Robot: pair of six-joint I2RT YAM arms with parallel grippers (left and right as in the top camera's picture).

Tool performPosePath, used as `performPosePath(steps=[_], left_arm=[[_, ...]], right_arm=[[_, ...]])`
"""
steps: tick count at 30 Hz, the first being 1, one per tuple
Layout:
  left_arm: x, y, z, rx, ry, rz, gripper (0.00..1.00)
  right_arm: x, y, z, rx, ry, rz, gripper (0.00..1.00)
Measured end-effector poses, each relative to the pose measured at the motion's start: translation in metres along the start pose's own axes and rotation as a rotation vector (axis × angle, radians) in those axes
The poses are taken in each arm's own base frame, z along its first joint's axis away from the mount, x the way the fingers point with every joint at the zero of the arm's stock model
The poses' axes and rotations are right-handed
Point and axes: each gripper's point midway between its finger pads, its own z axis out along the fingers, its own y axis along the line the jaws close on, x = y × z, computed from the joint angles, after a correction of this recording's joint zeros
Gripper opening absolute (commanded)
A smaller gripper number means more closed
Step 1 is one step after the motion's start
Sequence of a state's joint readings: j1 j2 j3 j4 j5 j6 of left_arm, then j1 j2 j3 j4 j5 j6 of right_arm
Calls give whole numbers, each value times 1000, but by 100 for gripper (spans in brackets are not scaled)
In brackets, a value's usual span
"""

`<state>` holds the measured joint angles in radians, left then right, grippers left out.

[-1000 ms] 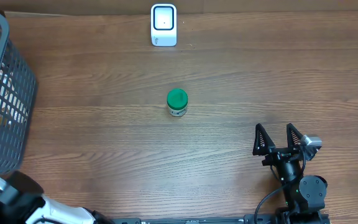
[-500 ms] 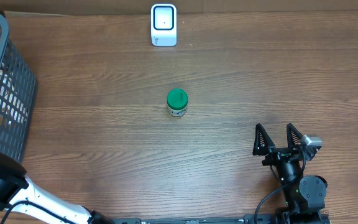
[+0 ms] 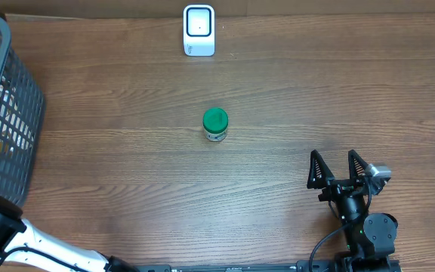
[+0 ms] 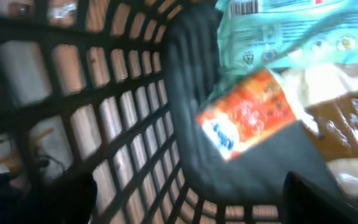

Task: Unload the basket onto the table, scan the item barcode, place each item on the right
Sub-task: 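Reach the left gripper into the basket and grasp the orange snack pack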

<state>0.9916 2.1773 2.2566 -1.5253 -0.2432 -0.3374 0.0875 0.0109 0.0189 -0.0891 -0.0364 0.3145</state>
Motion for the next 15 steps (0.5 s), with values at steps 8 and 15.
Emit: performPosePath(steps=[8,15], left_arm=[[4,-14,45,22,23,130,86],[1,-48,65,54,-39,302,85]], right_arm=[[0,0,0,0,0,-1,100],[0,0,0,0,0,0,100]])
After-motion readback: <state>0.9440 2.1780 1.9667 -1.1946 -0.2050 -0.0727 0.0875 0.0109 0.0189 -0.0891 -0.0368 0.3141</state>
